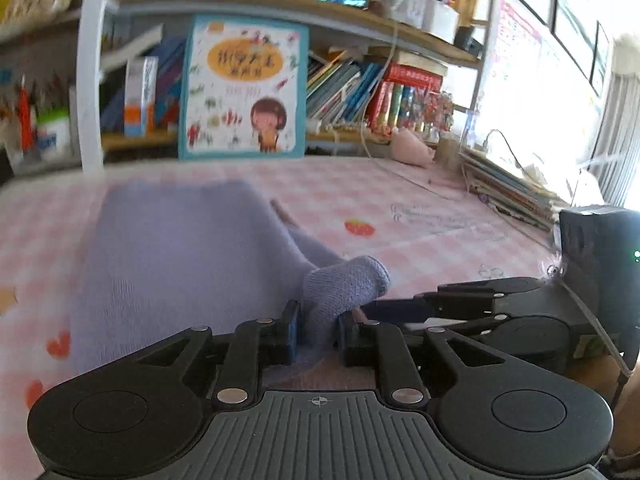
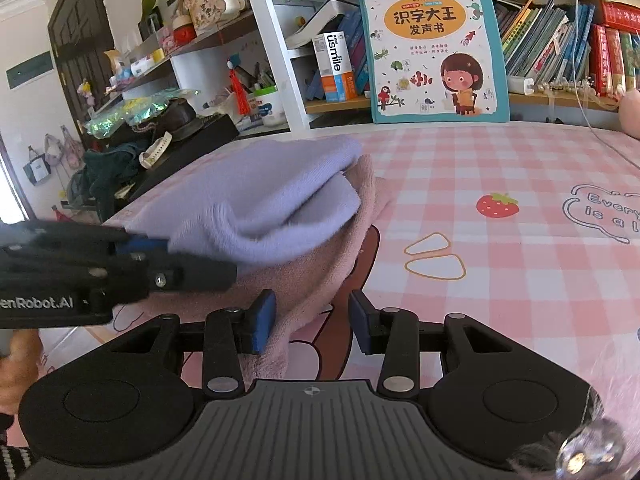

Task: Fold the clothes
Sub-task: 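Release the left tool and lift both tools off the folded sweater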

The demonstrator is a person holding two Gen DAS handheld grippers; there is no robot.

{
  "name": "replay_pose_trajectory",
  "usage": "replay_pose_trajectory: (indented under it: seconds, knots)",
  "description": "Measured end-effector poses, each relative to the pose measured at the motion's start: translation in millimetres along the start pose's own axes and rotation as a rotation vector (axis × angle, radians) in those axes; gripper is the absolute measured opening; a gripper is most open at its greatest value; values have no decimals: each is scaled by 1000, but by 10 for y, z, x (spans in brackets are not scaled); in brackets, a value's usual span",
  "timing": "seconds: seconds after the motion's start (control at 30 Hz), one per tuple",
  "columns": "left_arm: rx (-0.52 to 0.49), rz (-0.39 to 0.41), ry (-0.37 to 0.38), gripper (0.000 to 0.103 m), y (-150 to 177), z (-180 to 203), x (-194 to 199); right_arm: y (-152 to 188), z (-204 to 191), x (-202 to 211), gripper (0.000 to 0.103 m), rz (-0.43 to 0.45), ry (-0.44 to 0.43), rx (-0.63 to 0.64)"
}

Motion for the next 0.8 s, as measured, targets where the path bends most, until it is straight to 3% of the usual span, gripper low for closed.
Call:
replay_pose_trajectory:
  seconds: [0.13,0.23,0.3,0.37,0.43,0.5,0.7,0.8]
  knots:
    - [27,-1,22,19,-1,-17,4,2,3,4,38,1,-4,-6]
    - [41,15,63,42,-26,22,64,3,5,7,38,1,-7,-10]
    - [48,57,115,70,-76,86,168,3,3,5,39,1,-6,-8]
    - [21,117,138,74,-119,133,323,4,1,3,39,1,-4,-6]
    - [-26,171,113,77,-156,128,464,4,-1,2,39,0,-2,-3]
    - [-72,210,62,88,-189,70,576,7,-3,-2,39,0,0,1]
    - [-59,238,-84,89,-251,-355,601,15,-7,-7,39,-1,2,5]
    - [-41,220,-121,89,-201,-517,538,10,-17,3,41,-10,22,9]
Point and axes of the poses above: each gripper's, at about its wrist camera, not at the fingertips, and x roughly against the way its jaws point, z to its right, y to its underside, the point moved 8 cm from there along -x, roughly the way its jaws point, and after that the axes turned 2 degrees about x, right-handed, at the moved point
